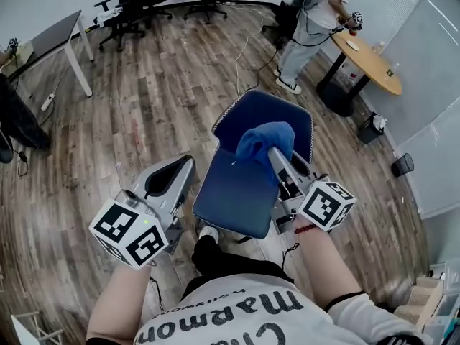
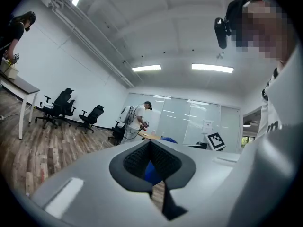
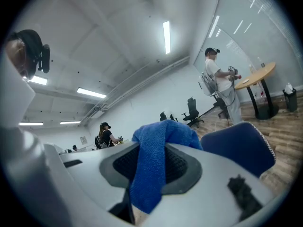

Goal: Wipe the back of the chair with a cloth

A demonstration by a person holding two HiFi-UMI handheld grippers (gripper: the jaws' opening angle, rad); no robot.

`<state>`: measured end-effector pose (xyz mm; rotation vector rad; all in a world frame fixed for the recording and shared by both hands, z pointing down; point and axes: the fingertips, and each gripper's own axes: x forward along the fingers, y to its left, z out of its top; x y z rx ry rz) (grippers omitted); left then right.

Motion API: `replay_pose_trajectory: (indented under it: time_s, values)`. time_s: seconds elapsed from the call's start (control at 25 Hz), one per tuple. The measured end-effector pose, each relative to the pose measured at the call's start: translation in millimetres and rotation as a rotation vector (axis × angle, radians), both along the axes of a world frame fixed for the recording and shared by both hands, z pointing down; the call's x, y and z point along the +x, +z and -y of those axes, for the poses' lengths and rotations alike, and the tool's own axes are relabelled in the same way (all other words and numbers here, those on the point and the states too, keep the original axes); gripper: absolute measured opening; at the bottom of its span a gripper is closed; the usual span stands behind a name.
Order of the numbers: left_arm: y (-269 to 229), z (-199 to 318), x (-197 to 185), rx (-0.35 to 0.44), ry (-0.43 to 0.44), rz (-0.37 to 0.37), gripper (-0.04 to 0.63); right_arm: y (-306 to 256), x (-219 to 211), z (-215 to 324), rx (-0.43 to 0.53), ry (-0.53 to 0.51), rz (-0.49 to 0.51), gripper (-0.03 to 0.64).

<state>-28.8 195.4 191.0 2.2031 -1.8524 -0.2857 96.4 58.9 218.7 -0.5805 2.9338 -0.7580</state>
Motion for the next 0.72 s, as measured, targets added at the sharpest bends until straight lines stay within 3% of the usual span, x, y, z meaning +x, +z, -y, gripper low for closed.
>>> replay_pose_trajectory:
  time_s: [0.36, 0.72]
  values:
    - [27.1, 66.6, -20.5, 0.036, 0.070, -0.007, 0.008, 38.0, -28.3, 53.4, 0.002, 0.070, -0.019, 0.125]
    - [61.4, 121.0, -36.9, -0.047, 0.078, 0.021, 0.008, 86.8, -53.0, 111.1, -0.005, 0.168, -0.069, 0.124]
